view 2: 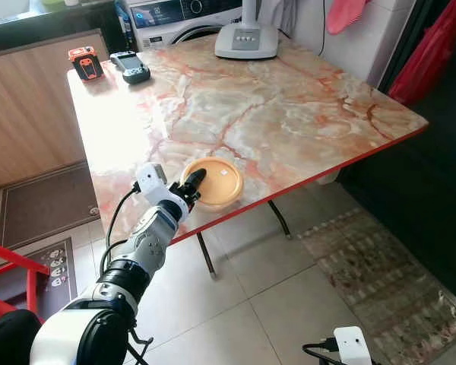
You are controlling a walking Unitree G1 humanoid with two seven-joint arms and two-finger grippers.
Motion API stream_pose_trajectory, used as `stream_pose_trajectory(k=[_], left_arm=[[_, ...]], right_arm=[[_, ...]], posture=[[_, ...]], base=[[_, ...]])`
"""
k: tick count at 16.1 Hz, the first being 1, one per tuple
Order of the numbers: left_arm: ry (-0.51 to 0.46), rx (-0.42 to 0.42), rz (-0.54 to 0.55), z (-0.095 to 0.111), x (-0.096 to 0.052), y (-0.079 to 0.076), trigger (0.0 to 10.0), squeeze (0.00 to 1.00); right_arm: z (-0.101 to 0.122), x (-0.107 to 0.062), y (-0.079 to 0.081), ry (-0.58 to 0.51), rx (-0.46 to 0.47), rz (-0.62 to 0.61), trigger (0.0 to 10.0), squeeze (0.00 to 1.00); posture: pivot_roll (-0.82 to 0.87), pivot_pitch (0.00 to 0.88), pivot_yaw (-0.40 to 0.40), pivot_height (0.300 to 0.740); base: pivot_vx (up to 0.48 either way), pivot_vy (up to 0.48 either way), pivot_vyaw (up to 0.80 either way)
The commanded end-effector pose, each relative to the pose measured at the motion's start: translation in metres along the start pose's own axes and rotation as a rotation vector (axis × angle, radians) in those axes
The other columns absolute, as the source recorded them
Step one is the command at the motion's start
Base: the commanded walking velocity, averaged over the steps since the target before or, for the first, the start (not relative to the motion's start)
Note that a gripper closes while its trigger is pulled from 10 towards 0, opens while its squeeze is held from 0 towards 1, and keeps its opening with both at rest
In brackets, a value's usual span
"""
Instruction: Restocking fridge
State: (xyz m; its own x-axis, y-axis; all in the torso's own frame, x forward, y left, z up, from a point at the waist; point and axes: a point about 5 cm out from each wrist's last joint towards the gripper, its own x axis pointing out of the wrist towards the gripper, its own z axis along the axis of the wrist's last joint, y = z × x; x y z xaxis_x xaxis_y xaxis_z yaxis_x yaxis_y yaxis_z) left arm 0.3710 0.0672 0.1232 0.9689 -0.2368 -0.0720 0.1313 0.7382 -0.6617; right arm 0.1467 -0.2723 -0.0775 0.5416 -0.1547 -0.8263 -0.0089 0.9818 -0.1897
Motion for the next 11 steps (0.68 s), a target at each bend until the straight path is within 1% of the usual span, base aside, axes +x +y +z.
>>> stream_pose_trajectory(k=[1, 3, 8, 9, 10, 11], left_arm=[[-0.004, -0.003, 0.012, 0.000, 0.001, 0.000, 0.0, 0.00], [-0.029, -0.015, 0.005, 0.004, 0.001, -0.001, 0.0, 0.00], [-0.111, -0.079, -0.032, 0.015, 0.000, -0.003, 0.0, 0.00], [-0.120, -0.098, -0.031, 0.017, 0.000, -0.002, 0.0, 0.00], [-0.135, -0.139, -0.029, 0.019, 0.000, 0.000, 0.0, 0.00], [-0.138, -0.150, -0.030, 0.020, 0.000, 0.001, 0.0, 0.00]], right_arm=[[-0.004, -0.001, 0.000, 0.014, -0.005, -0.001, 10.0, 0.00], [-0.005, -0.001, -0.001, 0.014, -0.003, -0.002, 10.0, 0.00], [-0.004, -0.001, -0.001, 0.013, 0.001, -0.005, 10.0, 0.00], [-0.004, -0.001, -0.001, 0.013, 0.001, -0.004, 10.0, 0.00], [-0.004, -0.001, -0.001, 0.013, 0.001, -0.004, 10.0, 0.00], [-0.004, -0.001, -0.001, 0.013, 0.001, -0.004, 10.0, 0.00]], posture=[[0.02, 0.077, 0.037, 0.740], [0.02, 0.077, 0.037, 0.740], [0.02, 0.076, 0.036, 0.740], [0.02, 0.075, 0.035, 0.740], [0.02, 0.075, 0.035, 0.740], [0.02, 0.075, 0.035, 0.740]], base=[[0.000, 0.000, 0.00], [0.000, 0.000, 0.00], [0.000, 0.000, 0.00], [0.000, 0.000, 0.00], [0.000, 0.000, 0.00], [0.000, 0.000, 0.00]])
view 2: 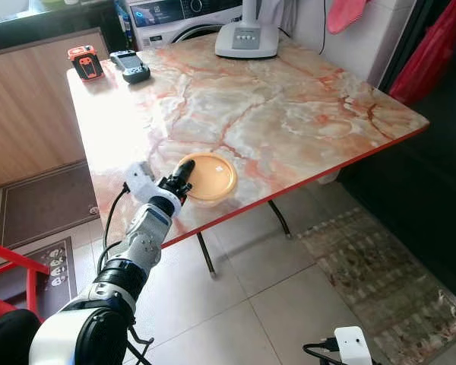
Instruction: Restocking fridge
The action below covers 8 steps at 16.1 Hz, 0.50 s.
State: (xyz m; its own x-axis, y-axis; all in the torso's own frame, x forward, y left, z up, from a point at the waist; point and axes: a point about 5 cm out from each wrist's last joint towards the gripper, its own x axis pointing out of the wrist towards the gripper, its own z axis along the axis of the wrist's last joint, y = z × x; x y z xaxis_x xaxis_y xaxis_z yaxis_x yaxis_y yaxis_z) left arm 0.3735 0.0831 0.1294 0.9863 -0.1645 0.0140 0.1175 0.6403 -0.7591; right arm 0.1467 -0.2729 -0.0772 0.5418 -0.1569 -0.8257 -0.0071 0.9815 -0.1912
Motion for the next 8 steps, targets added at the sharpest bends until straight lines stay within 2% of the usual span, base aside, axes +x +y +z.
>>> stream_pose_trajectory(k=[1, 3, 4, 5, 8], left_arm=[[-0.050, -0.080, -0.048, 0.008, 0.002, -0.009, 0.0, 0.00], [-0.078, -0.118, -0.106, 0.016, 0.003, -0.012, 0.0, 0.00], [-0.117, -0.095, -0.104, 0.025, 0.003, -0.009, 1.6, 0.00], [-0.138, -0.072, -0.097, 0.030, 0.002, -0.005, 10.0, 0.00], [-0.183, 0.025, -0.112, 0.051, -0.004, 0.010, 10.0, 0.00]], right_arm=[[-0.005, -0.001, 0.000, 0.013, 0.002, -0.002, 10.0, 0.00], [-0.005, -0.001, -0.001, 0.013, 0.002, -0.005, 10.0, 0.00], [-0.005, -0.001, 0.000, 0.013, 0.004, -0.007, 10.0, 0.00], [-0.005, -0.001, 0.000, 0.013, 0.004, -0.007, 10.0, 0.00], [-0.005, -0.001, -0.001, 0.010, 0.023, -0.009, 10.0, 0.00]], posture=[[0.01, 0.076, 0.035, 0.740], [0.02, 0.076, 0.034, 0.740], [0.01, 0.075, 0.034, 0.740], [0.01, 0.075, 0.034, 0.740], [0.02, 0.070, 0.032, 0.740]], base=[[0.000, 0.000, 0.00], [0.000, 0.000, 0.00], [0.000, 0.000, 0.00], [0.000, 0.000, 0.00], [0.000, 0.000, 0.00]])
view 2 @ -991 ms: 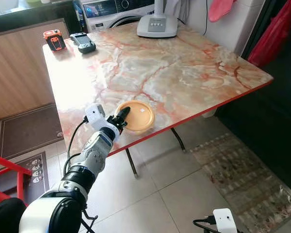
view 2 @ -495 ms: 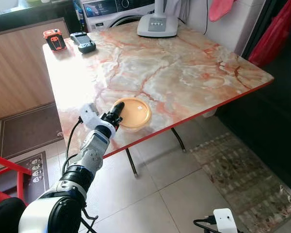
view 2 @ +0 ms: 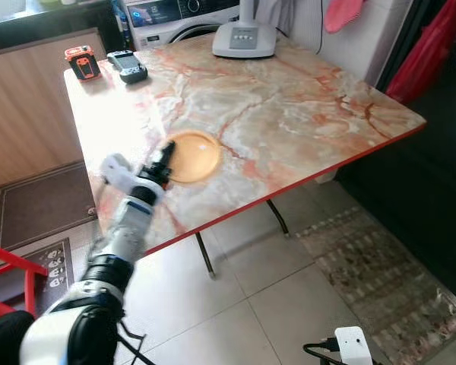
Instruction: Restocking fridge
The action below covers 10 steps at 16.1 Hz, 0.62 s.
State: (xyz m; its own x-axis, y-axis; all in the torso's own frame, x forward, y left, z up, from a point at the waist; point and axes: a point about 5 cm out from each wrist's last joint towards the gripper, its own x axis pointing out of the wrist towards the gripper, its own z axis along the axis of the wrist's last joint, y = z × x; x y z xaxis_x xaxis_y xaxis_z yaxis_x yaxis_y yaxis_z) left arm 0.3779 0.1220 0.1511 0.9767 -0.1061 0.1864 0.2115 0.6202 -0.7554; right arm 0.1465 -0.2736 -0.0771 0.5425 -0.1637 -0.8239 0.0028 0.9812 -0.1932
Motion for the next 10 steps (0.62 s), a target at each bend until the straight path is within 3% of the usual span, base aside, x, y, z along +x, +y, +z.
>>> stream_pose_trajectory(k=[1, 4, 10], left_arm=[[-0.028, 0.075, -0.016, 0.015, -0.002, 0.005, 10.0, 0.00], [-0.056, 0.152, 0.061, 0.031, -0.004, 0.021, 10.0, 0.00], [-0.079, 0.173, 0.078, 0.033, -0.007, 0.020, 10.0, 0.00]], right_arm=[[-0.005, -0.001, 0.000, 0.009, 0.032, -0.004, 10.0, 0.00], [-0.010, -0.002, 0.001, 0.007, 0.078, -0.008, 10.0, 0.00], [-0.013, -0.003, 0.004, 0.020, 0.117, -0.018, 10.0, 0.00]], posture=[[0.02, 0.068, 0.032, 0.740], [0.02, 0.078, 0.044, 0.740], [0.01, 0.073, 0.066, 0.740]], base=[[0.000, 0.000, 0.00], [0.000, 0.000, 0.00], [0.000, 0.000, -0.09]])
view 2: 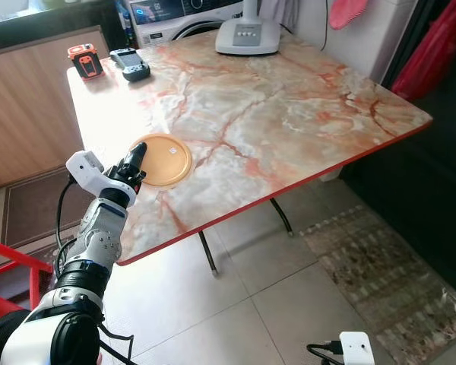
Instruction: Restocking fridge
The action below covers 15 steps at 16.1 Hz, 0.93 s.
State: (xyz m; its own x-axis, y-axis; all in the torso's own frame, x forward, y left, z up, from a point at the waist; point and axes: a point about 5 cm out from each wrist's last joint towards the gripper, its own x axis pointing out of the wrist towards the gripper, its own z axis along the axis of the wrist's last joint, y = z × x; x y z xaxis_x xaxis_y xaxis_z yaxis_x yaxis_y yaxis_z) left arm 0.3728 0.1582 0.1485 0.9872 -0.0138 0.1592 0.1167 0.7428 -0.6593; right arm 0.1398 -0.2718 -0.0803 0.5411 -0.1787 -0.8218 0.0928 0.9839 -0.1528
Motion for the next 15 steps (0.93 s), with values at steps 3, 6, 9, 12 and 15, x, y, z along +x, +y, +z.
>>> stream_pose_trajectory(k=[3, 6, 9, 12, 15], left_arm=[[-0.037, 0.007, -0.016, 0.008, 0.006, -0.009, 10.0, 0.00], [-0.039, -0.005, -0.035, 0.007, 0.008, -0.016, 10.0, 0.00], [-0.017, -0.009, -0.071, -0.001, 0.007, -0.024, 10.0, 0.00], [0.008, -0.012, -0.094, -0.007, 0.007, -0.030, 10.0, 0.00], [0.021, -0.010, -0.113, -0.009, 0.007, -0.034, 10.0, 0.00]], right_arm=[[-0.006, -0.001, 0.001, 0.024, 0.036, -0.008, 10.0, 0.00], [-0.004, -0.001, -0.001, 0.021, 0.027, -0.010, 10.0, 0.00], [-0.003, 0.000, -0.002, 0.020, 0.019, -0.006, 10.0, 0.00], [-0.002, 0.000, -0.001, 0.021, 0.026, -0.007, 10.0, 0.00], [-0.002, 0.000, 0.000, 0.022, 0.029, -0.008, 10.0, 0.00]], posture=[[0.01, 0.052, 0.059, 0.740], [0.02, 0.063, 0.047, 0.740], [0.01, 0.069, 0.044, 0.740], [0.01, 0.080, 0.049, 0.740], [0.02, 0.084, 0.053, 0.740]], base=[[0.000, 0.000, -0.80], [0.000, 0.000, -0.80], [0.000, 0.000, -0.80], [0.000, 0.000, -0.80], [0.000, 0.000, -0.80]])
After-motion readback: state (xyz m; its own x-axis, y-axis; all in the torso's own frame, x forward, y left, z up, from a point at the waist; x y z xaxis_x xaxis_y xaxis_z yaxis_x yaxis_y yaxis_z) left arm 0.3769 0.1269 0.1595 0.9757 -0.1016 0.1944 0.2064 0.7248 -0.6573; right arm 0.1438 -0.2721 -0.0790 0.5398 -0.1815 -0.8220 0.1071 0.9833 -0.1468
